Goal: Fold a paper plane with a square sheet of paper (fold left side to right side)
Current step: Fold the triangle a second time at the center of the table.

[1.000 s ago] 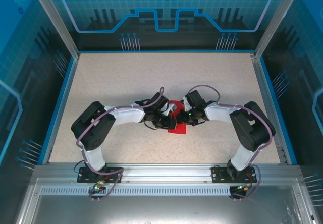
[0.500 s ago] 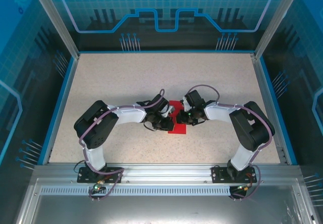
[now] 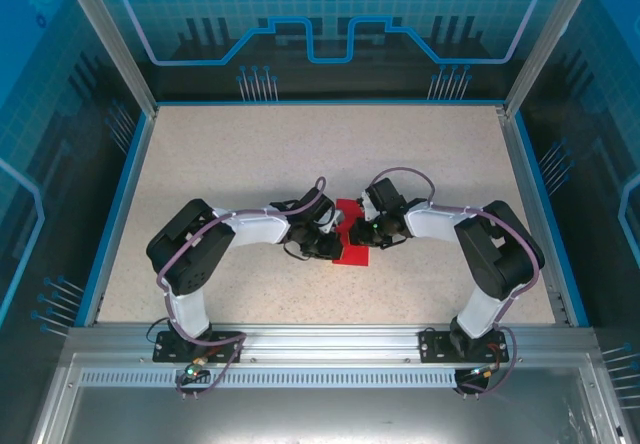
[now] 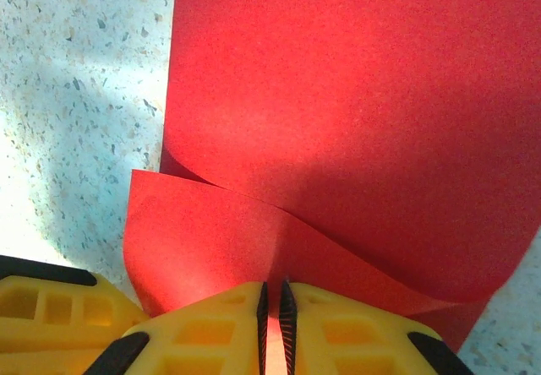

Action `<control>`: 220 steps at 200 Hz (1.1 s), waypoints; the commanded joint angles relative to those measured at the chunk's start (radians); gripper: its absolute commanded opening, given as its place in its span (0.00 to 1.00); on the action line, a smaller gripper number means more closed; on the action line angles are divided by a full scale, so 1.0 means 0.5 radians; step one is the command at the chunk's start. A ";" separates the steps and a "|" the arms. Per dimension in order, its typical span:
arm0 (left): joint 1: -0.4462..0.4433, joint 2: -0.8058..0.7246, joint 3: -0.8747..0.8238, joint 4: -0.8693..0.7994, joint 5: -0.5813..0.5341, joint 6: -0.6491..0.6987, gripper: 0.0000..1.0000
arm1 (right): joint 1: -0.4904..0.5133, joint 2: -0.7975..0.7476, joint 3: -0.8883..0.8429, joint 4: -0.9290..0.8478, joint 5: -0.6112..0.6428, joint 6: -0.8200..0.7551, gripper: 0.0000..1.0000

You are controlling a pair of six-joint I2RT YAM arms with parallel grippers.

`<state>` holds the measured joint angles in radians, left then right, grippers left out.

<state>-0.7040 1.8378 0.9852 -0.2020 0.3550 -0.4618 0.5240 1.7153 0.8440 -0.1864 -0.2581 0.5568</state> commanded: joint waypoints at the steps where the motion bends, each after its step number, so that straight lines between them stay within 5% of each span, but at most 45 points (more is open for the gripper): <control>1: -0.006 0.028 -0.096 -0.073 -0.053 0.038 0.06 | 0.025 0.041 -0.025 -0.102 0.027 -0.048 0.16; 91: -0.008 0.029 -0.252 0.078 0.012 -0.029 0.00 | 0.040 -0.312 -0.213 0.173 -0.280 -0.049 0.10; 220: -0.006 0.032 -0.246 0.053 -0.031 -0.031 0.00 | 0.137 0.022 -0.021 -0.015 -0.008 -0.087 0.11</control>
<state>-0.6983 1.8133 0.9062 -0.0799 0.3740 -0.4732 0.5758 1.7000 0.8036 -0.1246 -0.3359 0.5407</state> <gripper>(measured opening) 0.050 0.107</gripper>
